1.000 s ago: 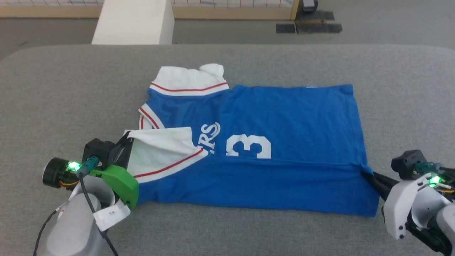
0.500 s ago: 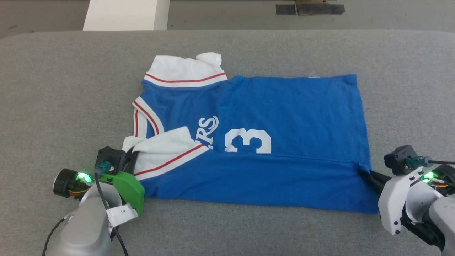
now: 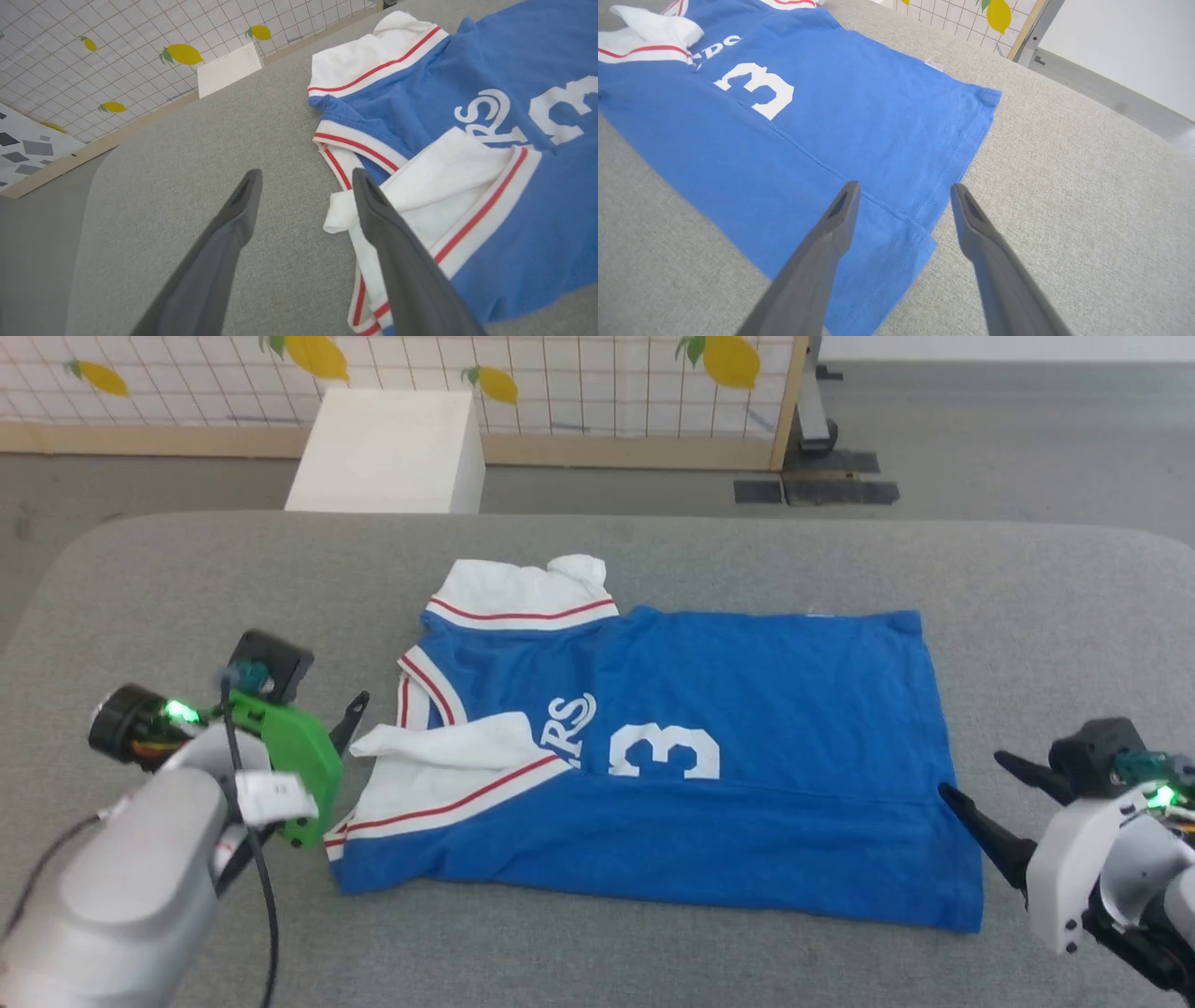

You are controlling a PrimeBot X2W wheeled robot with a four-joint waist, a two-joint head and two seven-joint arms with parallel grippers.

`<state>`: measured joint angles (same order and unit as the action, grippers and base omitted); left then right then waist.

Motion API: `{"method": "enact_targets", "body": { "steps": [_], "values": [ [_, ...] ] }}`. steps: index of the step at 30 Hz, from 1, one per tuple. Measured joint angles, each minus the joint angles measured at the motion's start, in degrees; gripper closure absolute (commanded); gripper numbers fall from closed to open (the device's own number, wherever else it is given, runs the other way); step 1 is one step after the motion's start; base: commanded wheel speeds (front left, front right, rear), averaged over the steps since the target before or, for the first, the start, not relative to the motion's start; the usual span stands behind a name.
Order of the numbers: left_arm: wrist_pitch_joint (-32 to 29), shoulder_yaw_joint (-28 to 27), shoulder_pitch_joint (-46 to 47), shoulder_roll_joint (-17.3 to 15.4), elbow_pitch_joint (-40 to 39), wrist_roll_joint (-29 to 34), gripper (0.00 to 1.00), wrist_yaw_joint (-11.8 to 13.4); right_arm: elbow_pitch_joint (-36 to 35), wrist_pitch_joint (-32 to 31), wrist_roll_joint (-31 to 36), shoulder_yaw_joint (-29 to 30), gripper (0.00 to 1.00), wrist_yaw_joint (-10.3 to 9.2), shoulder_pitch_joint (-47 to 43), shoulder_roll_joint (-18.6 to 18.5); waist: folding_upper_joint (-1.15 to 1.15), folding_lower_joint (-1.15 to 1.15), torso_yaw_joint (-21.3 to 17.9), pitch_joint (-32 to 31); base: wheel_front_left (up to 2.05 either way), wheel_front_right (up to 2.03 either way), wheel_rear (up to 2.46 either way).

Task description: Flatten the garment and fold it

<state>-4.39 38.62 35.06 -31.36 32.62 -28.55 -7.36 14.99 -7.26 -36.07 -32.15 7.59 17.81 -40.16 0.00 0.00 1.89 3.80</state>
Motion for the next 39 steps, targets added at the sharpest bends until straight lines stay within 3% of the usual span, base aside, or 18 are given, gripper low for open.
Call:
{"method": "enact_targets", "body": {
  "steps": [4, 5, 11, 20, 29, 30, 31, 39],
  "values": [
    [-13.65, 6.69, 2.8, -5.04, -6.8, -8.37, 0.0, -0.01, -1.27, -1.31, 0.25, 0.86, 0.0, 0.0, -1.65, 0.01, 0.0, 0.0, 0.48, -0.7, 0.0, 0.0, 0.0],
    [-21.98, 10.57, 4.13, -8.02, -9.8, -14.01, 0.0, -0.09, -2.21, -1.89, 0.63, 1.43, 0.0, 0.0, -1.65, 0.2, 0.0, 0.0, 0.23, -0.56, 0.0, 0.0, 0.0],
    [-34.6, 16.72, 7.09, -10.61, -11.63, -21.78, 0.0, -0.09, -4.24, -3.99, 0.82, 0.34, 0.0, 0.0, -1.44, 1.09, 0.0, 0.0, -0.99, 0.38, 0.0, 0.0, 0.0],
    [-42.09, 23.3, 9.57, -10.87, -8.11, -25.29, 0.0, -0.1, -5.12, -4.85, 0.82, -1.52, 0.0, 0.0, 1.8, 1.36, 0.0, 0.0, -3.2, 3.93, 0.0, 0.0, 0.0],
    [-41.17, 25.07, 9.94, -9.5, -1.58, -27.53, 0.0, -0.1, -4.02, -4.72, 0.14, -4.35, 0.0, 0.0, 5.26, 1.16, 0.0, 0.0, -5.85, 6.27, 0.0, 0.0, 0.0],
    [-41.16, 25.35, 9.96, -9.55, -1.51, -27.72, 0.6, -0.1, -3.87, -4.69, 0.02, -4.61, 0.0, 0.0, 5.55, 1.08, 0.0, 0.0, -5.97, 6.26, 0.0, 0.0, 0.0],
    [-41.16, 25.87, 10.01, -9.58, -1.62, -28.09, 1.0, -0.1, -3.72, -4.58, -0.23, -4.89, 0.0, 0.0, 5.87, 0.83, 0.0, 0.0, -6.04, 6.13, 0.0, 0.0, 0.0],
    [-38.34, 28.48, 9.96, -9.57, -2.93, -31.73, 1.0, -0.13, -4.82, -8.79, -0.74, -8.76, 0.0, 0.0, 10.85, -3.44, 0.0, 0.0, -5.21, 3.84, 0.0, 0.0, 0.0]
  ]
}}
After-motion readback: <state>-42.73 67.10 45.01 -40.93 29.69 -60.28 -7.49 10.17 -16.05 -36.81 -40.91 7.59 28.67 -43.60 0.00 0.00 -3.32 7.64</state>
